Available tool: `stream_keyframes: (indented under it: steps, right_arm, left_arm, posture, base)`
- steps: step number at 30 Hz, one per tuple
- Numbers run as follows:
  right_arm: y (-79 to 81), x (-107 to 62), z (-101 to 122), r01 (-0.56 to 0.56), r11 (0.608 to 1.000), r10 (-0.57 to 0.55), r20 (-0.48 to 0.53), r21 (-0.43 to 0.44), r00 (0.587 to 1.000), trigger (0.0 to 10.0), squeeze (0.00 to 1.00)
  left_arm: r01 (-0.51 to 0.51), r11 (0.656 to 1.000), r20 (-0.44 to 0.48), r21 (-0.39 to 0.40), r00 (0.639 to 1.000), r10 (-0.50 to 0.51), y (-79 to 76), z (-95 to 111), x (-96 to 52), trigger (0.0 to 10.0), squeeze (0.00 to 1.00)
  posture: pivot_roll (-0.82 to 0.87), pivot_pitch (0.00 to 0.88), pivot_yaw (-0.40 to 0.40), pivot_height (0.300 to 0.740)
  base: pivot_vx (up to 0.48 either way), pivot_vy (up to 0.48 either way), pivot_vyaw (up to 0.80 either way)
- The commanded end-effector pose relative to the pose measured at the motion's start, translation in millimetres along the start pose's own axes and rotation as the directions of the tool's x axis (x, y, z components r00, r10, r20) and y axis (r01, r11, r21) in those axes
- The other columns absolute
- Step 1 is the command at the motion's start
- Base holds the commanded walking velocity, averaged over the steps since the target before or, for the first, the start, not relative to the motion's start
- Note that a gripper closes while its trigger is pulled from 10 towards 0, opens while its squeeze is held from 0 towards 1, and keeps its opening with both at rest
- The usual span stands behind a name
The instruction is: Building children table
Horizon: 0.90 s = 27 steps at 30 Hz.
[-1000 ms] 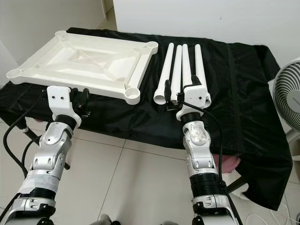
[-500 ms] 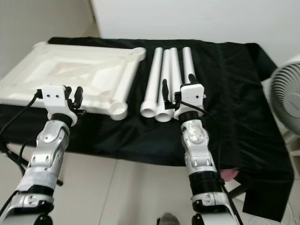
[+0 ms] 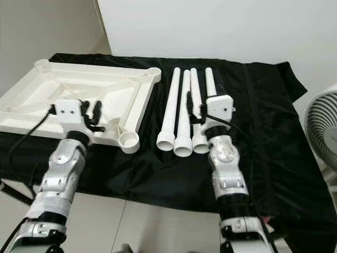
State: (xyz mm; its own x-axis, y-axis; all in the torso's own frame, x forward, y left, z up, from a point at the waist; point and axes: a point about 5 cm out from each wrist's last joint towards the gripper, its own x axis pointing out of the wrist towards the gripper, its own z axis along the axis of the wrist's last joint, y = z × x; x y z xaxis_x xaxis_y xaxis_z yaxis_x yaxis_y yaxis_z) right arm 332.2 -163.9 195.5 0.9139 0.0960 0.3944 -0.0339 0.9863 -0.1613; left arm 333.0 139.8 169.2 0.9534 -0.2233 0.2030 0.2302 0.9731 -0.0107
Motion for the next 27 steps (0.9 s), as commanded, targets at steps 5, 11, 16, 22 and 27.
stream_keyframes:
  steps: [5,11,16,22,27]
  right_arm:
    - [-2.9,9.6,3,0.024,0.999,-0.022,-0.053,0.036,0.998,10.0,0.0]
    - [-6.8,19.2,7,0.052,0.995,-0.045,-0.09,0.085,0.995,10.0,0.0]
    - [-12.3,26.8,-3,0.107,0.99,-0.086,-0.199,0.095,0.976,10.0,0.0]
    - [-16.9,31.5,-18,0.125,0.99,-0.098,-0.314,0.067,0.944,10.0,0.0]
    - [-17.1,24.4,-35,0.088,0.995,-0.058,-0.454,0.046,0.889,10.0,0.0]
  left_arm:
    - [0.1,0.995,-0.024,-0.008,0.995,-0.1,-4.7,4,-1.3,10.0,0.0]
    - [0.081,0.996,-0.005,0.03,0.997,-0.081,-2.5,12,4.5,10.0,0.0]
    - [0.079,0.997,-0.012,0.02,0.997,-0.079,-4.6,18,4.9,10.0,0.0]
    - [0.13,0.991,-0.046,0.029,0.991,-0.128,-13.4,19,2.5,10.0,0.0]
    - [0.153,0.988,-0.042,0.037,0.988,-0.152,-21.4,22,0.3,10.0,0.0]
  posture:
    - [-0.16,0.078,0.06,0.74]
    - [-0.16,0.094,0.069,0.74]
    - [-0.15,0.103,0.091,0.74]
    - [-0.15,0.108,0.096,0.74]
    - [-0.13,0.111,0.089,0.74]
  base:
    - [0.0,0.0,0.0]
    - [0.0,0.0,0.0]
    - [0.0,0.0,0.0]
    - [0.0,0.0,0.0]
    - [0.0,0.0,0.0]
